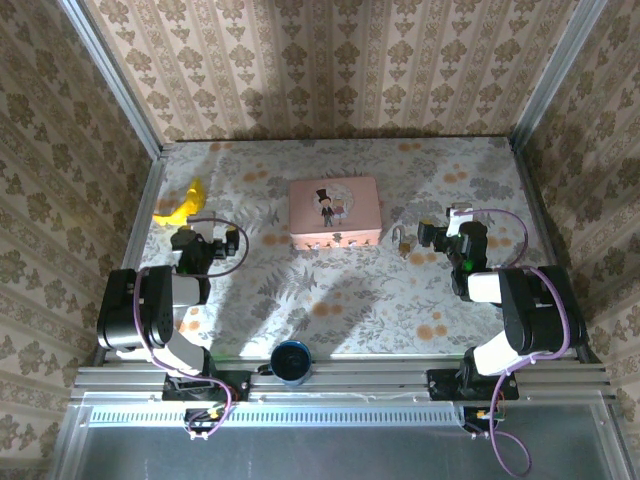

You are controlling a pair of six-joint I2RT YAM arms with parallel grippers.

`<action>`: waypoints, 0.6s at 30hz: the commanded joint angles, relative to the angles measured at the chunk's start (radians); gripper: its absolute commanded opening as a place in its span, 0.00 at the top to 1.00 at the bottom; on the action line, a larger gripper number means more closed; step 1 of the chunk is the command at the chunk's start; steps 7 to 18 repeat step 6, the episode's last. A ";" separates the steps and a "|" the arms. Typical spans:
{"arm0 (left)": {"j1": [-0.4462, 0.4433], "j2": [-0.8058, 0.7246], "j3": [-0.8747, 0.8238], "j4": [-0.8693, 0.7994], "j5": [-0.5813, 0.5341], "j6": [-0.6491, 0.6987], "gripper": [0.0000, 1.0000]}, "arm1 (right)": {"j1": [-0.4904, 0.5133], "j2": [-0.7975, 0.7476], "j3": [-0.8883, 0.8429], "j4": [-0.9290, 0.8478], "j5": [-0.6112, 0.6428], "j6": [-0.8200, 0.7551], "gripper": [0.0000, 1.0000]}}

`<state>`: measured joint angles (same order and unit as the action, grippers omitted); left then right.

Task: Unlock the padlock with the key

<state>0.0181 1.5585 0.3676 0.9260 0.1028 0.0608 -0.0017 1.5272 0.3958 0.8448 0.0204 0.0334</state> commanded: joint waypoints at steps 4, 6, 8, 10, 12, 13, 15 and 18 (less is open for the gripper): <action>-0.007 -0.001 0.022 -0.001 -0.012 0.006 0.00 | 0.005 0.001 0.015 -0.001 0.024 0.010 0.00; -0.007 -0.001 0.022 -0.002 -0.012 0.006 0.00 | 0.005 0.001 0.015 0.000 0.024 0.008 0.00; -0.007 -0.001 0.022 -0.002 -0.012 0.006 0.00 | 0.005 0.001 0.015 0.000 0.024 0.008 0.00; -0.007 -0.001 0.022 -0.002 -0.012 0.006 0.00 | 0.005 0.001 0.015 0.000 0.024 0.008 0.00; -0.007 -0.001 0.022 -0.002 -0.012 0.006 0.00 | 0.005 0.001 0.015 0.000 0.024 0.008 0.00; -0.007 -0.001 0.022 -0.002 -0.012 0.006 0.00 | 0.005 0.001 0.015 0.000 0.024 0.008 0.00; -0.007 -0.001 0.022 -0.002 -0.012 0.006 0.00 | 0.005 0.001 0.015 0.000 0.024 0.008 0.00; -0.007 -0.001 0.022 -0.002 -0.012 0.006 0.00 | 0.005 0.001 0.015 0.000 0.024 0.008 0.00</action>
